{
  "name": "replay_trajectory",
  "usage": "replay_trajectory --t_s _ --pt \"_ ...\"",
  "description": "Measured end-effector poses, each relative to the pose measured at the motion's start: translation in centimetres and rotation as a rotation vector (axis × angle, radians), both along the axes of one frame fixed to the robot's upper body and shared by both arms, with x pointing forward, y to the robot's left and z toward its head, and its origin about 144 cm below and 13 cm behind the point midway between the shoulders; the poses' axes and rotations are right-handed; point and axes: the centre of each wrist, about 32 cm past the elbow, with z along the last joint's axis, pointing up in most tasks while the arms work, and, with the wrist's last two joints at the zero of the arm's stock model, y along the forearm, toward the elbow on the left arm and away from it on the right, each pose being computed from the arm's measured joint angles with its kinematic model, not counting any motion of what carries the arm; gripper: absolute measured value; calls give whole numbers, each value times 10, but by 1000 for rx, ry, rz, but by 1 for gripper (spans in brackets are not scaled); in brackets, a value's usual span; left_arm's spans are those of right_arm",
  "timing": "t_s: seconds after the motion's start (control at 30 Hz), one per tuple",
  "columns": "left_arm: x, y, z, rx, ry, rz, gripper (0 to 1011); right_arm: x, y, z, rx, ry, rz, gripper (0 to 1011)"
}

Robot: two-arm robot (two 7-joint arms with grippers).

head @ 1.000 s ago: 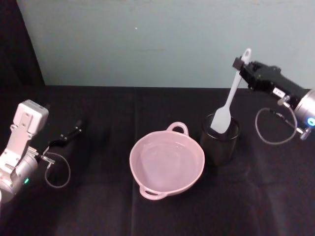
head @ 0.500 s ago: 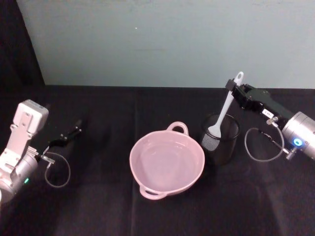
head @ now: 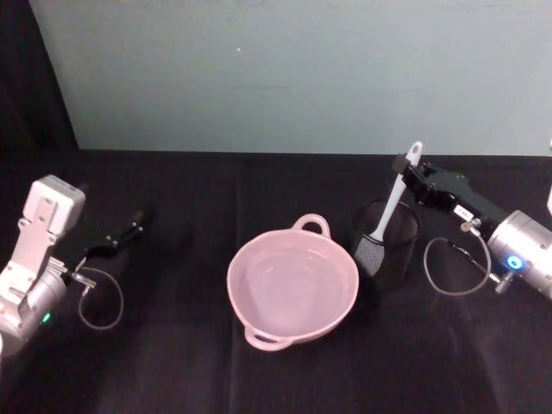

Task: Use the one hand to pick up the spoon and stir the clear water in the bowl.

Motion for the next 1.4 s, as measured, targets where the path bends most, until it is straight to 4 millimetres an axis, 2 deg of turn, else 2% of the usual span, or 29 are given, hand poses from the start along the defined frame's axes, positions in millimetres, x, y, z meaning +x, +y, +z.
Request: replay_trajectory --t_s 0.07,0.17,0.2,0.27,0.3,0.4,0.47,0.53,0.77,0.8,0.83,1.03,1.17,1.4 --pt "0 0 0 0 0 0 1005 -1 0 -1 0 2 0 121" --pt "0 0 0 0 0 0 1005 -2 1 -3 -4 11 -5 175" --pt "0 0 0 0 0 0 1005 -2 1 -3 -8 15 -7 229" --pt "0 0 0 0 0 0 1005 -3 1 -3 -12 18 -8 274" --pt "0 0 0 0 0 0 1005 -4 0 -4 -18 20 -12 335" --pt "0 0 0 0 0 0 1005 -4 0 -4 -24 24 -17 395" --pt "0 0 0 0 0 0 1005 -5 -1 -4 -29 27 -22 474" --pt "0 0 0 0 0 0 1005 -6 -2 -7 -36 35 -32 557" --pt "0 0 0 0 0 0 1005 -7 -8 -17 -45 69 -60 755" --pt "0 0 0 0 0 0 1005 -7 -9 -18 -47 74 -67 811" --pt "0 0 0 0 0 0 1005 -7 -9 -19 -47 76 -70 811" --pt "0 0 0 0 0 0 1005 -10 -12 -20 -57 80 -84 985" --pt "0 0 0 0 0 0 1005 -16 -13 -17 -73 74 -91 1004" --pt "0 0 0 0 0 0 1005 -43 -24 6 -229 32 -141 1004"
